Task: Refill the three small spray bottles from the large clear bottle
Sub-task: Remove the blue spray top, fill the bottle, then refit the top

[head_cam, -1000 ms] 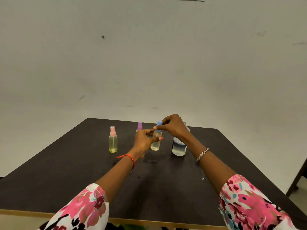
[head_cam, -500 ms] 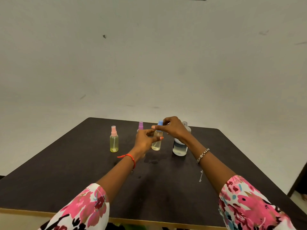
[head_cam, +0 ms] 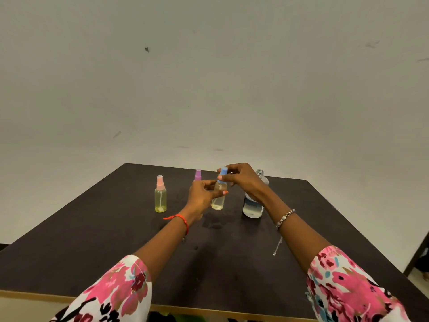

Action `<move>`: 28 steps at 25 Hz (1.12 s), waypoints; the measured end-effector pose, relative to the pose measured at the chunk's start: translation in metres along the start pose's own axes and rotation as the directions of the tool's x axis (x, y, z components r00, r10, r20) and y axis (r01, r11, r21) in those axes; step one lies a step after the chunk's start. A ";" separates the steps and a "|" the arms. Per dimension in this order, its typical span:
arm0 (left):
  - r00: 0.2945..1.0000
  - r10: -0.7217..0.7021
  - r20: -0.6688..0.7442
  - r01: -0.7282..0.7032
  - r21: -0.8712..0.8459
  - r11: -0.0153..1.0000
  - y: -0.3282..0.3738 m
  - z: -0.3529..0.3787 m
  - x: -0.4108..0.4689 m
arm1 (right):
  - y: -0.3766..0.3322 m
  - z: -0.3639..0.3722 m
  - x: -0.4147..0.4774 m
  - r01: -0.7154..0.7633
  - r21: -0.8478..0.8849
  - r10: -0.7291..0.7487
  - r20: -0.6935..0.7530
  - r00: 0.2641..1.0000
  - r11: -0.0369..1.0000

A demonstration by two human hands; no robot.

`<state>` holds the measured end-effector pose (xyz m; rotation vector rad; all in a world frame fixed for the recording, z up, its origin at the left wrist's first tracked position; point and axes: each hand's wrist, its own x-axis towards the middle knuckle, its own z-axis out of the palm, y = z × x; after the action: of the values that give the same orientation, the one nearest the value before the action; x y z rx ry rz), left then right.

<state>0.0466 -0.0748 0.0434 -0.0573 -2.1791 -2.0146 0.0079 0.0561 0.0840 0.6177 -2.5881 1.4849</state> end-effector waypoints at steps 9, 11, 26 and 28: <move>1.000 -0.026 0.011 0.026 -0.007 1.000 -0.002 0.004 -0.001 | -0.002 0.001 0.000 -0.038 -0.087 0.033 -0.056 0.998 0.996; 1.000 -0.025 0.007 0.025 -0.011 1.000 -0.001 0.002 0.000 | -0.001 -0.006 -0.002 -0.026 -0.007 0.026 0.009 1.000 1.000; 0.998 -0.009 -0.059 0.007 -0.027 1.000 -0.006 0.007 0.000 | -0.001 0.012 -0.008 0.005 -0.063 -0.020 -0.244 0.970 0.998; 0.998 -0.021 -0.056 0.019 -0.045 0.999 -0.009 0.007 0.001 | 0.002 0.017 -0.009 -0.001 -0.019 -0.004 -0.263 0.965 1.000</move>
<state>0.0439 -0.0690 0.0338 0.0149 -2.1092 -2.0503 0.0170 0.0455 0.0716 0.3884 -2.3947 1.4312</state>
